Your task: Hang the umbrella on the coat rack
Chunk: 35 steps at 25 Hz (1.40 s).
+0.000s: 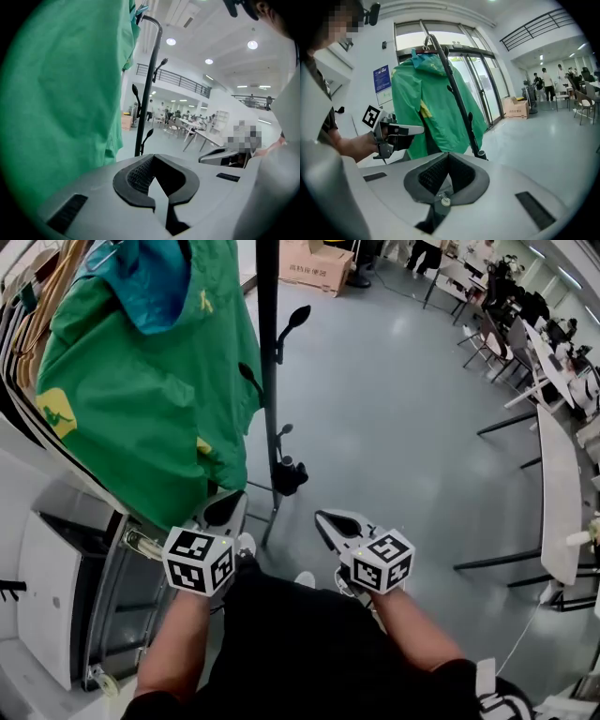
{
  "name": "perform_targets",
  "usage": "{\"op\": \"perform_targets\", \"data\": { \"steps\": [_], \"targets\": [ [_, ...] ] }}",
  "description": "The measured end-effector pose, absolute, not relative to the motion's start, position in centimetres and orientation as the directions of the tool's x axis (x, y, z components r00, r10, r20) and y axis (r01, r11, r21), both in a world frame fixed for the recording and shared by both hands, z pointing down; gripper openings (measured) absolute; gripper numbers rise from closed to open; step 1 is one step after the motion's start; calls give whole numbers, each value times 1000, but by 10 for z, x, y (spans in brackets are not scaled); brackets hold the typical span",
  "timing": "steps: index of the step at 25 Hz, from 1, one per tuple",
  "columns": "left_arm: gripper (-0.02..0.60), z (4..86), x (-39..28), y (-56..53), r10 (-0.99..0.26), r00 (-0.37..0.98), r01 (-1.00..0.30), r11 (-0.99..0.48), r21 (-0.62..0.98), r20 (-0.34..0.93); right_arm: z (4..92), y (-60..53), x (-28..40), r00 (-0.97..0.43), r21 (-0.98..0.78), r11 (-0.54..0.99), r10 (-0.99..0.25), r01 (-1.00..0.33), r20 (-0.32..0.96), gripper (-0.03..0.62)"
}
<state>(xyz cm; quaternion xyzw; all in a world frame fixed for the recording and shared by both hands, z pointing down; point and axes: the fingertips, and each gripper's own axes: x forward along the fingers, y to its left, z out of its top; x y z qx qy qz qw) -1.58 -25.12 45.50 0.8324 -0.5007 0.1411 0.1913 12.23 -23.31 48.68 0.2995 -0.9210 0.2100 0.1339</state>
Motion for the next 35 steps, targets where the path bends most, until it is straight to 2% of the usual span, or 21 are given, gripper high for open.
{"op": "perform_targets", "data": {
  "steps": [10, 25, 35],
  "targets": [
    [15, 452, -14, -225, -756, 493, -867, -466, 175, 430, 470, -202, 114, -785, -329, 716, -518, -616, 340, 11],
    [15, 461, -25, -201, -582, 675, -710, -679, 185, 454, 468, -182, 63, -658, -334, 567, -667, -753, 350, 11],
    [15, 456, -41, -203, -561, 698, -684, -706, 184, 446, 465, -166, 53, -617, -322, 528, -707, -786, 346, 11]
  ]
}}
